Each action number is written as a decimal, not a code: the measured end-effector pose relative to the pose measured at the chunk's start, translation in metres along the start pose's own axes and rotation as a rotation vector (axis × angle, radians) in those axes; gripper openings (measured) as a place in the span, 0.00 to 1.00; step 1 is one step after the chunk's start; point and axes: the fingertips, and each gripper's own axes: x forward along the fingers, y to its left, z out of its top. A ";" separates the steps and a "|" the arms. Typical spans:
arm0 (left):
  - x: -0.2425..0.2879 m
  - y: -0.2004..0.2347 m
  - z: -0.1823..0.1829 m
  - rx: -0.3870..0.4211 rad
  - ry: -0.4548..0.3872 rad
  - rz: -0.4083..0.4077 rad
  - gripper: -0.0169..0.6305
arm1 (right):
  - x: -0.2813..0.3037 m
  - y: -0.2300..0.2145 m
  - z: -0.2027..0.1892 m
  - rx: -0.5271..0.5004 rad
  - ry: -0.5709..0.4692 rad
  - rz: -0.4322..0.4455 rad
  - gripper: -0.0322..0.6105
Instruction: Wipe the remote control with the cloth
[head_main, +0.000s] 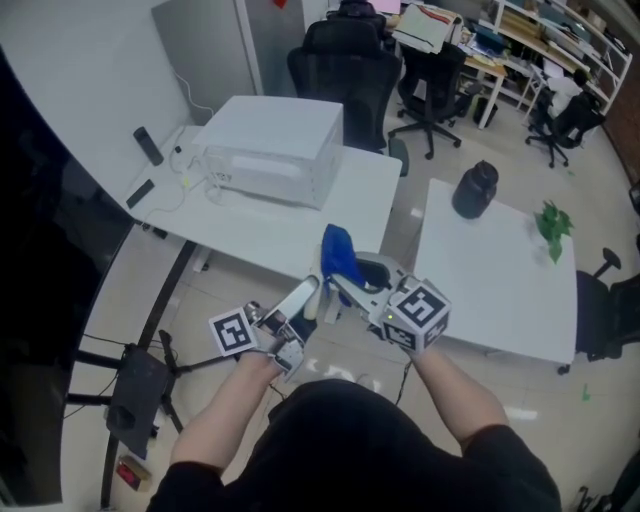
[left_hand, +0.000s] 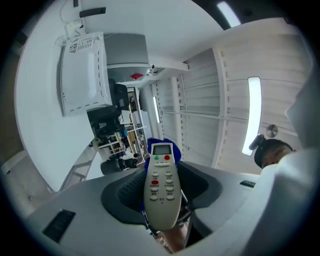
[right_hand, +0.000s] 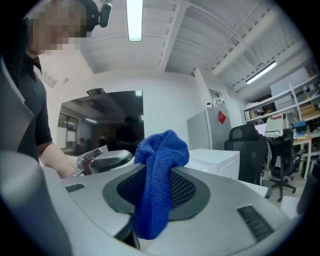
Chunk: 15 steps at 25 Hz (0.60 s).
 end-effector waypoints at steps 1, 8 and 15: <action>0.001 0.000 -0.002 -0.002 0.004 -0.004 0.34 | -0.001 -0.007 0.005 0.000 -0.011 -0.012 0.24; 0.002 0.005 0.030 0.021 -0.093 0.004 0.34 | -0.014 0.016 0.013 0.000 -0.059 0.062 0.24; 0.007 -0.002 0.034 0.006 -0.100 -0.022 0.34 | 0.002 0.053 -0.017 -0.003 0.026 0.158 0.24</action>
